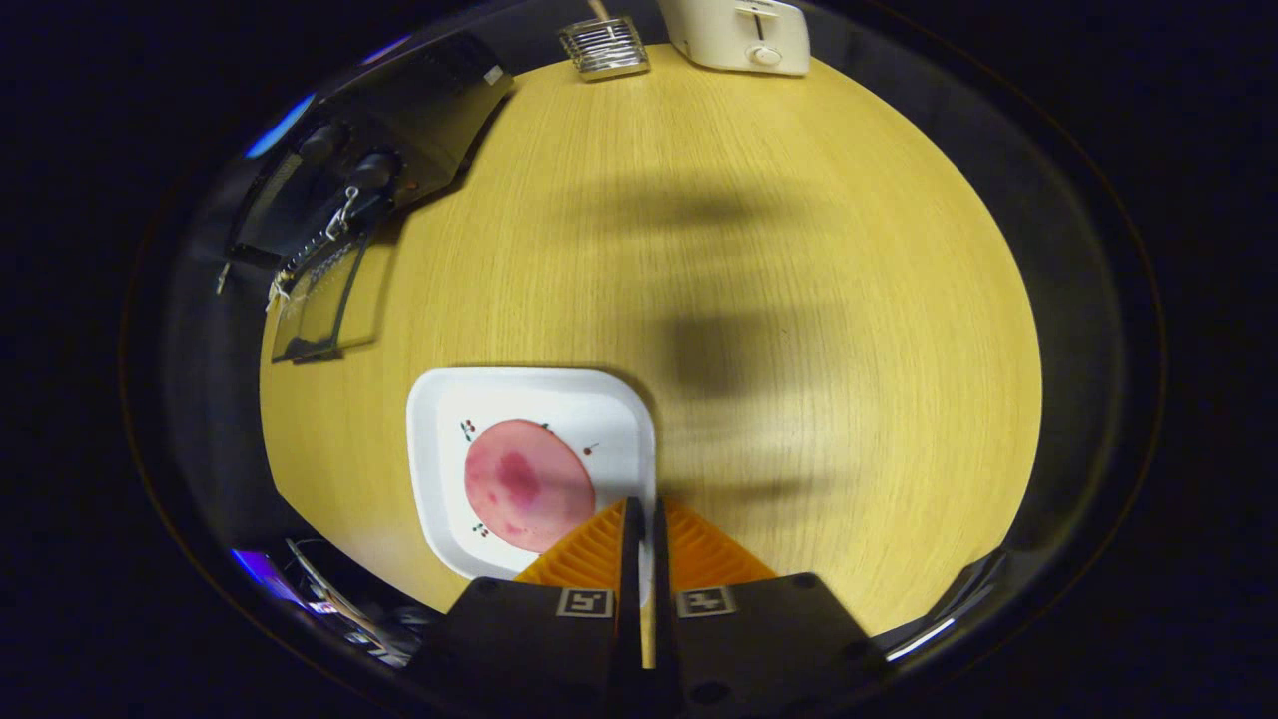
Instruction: Open the toaster oven, put the food inside, and close the toaster oven door.
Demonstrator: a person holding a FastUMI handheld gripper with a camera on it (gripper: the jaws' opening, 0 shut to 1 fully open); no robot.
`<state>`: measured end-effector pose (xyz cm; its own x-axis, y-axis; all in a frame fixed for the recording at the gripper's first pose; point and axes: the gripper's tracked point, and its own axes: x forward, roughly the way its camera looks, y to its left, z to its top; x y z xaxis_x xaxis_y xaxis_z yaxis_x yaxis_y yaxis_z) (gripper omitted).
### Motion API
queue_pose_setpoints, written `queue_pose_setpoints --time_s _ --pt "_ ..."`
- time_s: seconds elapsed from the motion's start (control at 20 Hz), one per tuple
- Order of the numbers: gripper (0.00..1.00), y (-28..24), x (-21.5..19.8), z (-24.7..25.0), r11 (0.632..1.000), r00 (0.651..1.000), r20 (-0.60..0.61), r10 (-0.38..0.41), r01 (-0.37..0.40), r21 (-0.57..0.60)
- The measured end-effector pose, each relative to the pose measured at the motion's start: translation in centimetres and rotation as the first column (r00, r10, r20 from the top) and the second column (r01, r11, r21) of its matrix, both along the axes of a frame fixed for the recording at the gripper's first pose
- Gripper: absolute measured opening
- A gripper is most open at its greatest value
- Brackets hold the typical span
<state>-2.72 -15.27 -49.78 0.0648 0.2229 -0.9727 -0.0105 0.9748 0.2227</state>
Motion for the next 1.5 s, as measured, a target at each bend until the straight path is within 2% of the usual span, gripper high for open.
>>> queue_pose_setpoints --time_s 0.05,0.1,0.2,0.4,0.6,0.7,0.9,1.05,1.25,1.5 --pt "0.08 0.1 -0.2 -0.6 1.000 1.000 0.002 0.002 -0.002 0.019" --pt "0.08 0.1 0.0 -0.5 0.999 1.000 -0.003 -0.019 0.020 0.042" --pt "0.05 0.1 0.5 0.0 0.987 0.995 -0.007 -0.103 0.104 0.121" --pt "0.05 0.4 0.3 1.5 0.927 0.962 -0.022 -0.272 0.268 0.263" --pt "0.05 0.3 0.0 3.1 0.863 0.915 -0.026 -0.402 0.388 0.323" --pt "0.05 1.1 -0.3 4.7 0.809 0.880 -0.045 -0.473 0.455 0.371" --pt "0.05 4.0 -0.8 7.6 0.675 0.784 -0.100 -0.613 0.585 0.449" --pt "0.05 7.4 -1.2 9.5 0.602 0.726 -0.124 -0.676 0.642 0.476" --pt "0.05 13.2 -0.3 11.7 0.483 0.633 -0.166 -0.756 0.711 0.511" --pt "0.05 21.0 1.6 13.1 0.392 0.548 -0.177 -0.818 0.755 0.527"
